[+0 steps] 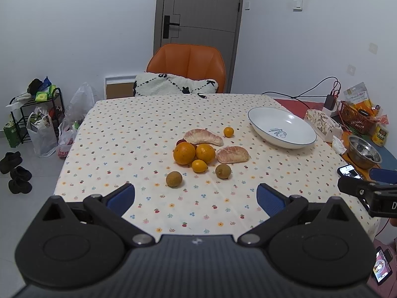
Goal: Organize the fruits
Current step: 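Move both grippers toward the fruit pile on the tablecloth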
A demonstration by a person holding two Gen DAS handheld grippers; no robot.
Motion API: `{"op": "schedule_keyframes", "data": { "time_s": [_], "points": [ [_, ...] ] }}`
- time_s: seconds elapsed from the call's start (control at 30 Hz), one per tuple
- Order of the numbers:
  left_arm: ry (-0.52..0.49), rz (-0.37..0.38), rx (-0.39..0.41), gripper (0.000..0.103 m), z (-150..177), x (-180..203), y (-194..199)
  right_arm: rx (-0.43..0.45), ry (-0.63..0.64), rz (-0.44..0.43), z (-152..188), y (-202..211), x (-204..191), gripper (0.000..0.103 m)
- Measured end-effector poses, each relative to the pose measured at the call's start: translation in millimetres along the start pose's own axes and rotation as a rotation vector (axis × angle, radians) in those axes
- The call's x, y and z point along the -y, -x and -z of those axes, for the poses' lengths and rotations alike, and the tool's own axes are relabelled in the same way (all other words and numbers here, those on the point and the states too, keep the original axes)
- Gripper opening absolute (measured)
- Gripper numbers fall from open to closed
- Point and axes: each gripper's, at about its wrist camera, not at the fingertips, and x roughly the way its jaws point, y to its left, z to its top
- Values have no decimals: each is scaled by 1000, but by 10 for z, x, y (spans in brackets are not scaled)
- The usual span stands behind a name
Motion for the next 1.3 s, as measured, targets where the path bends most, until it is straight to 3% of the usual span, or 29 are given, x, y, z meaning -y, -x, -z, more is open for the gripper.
{"op": "schedule_keyframes", "data": {
  "time_s": [0.57,0.93,1.3],
  "points": [
    [7,3,-3,103,0,-61,-35,-7,3,-16,13,-42,-14,103],
    [27,-15,-21,103,-6,-161,-287,-50,18,-73,70,-298,-104,103],
    [39,-7,-25,103,-17,-300,-564,-39,-1,-124,11,-580,-125,103]
  ]
}}
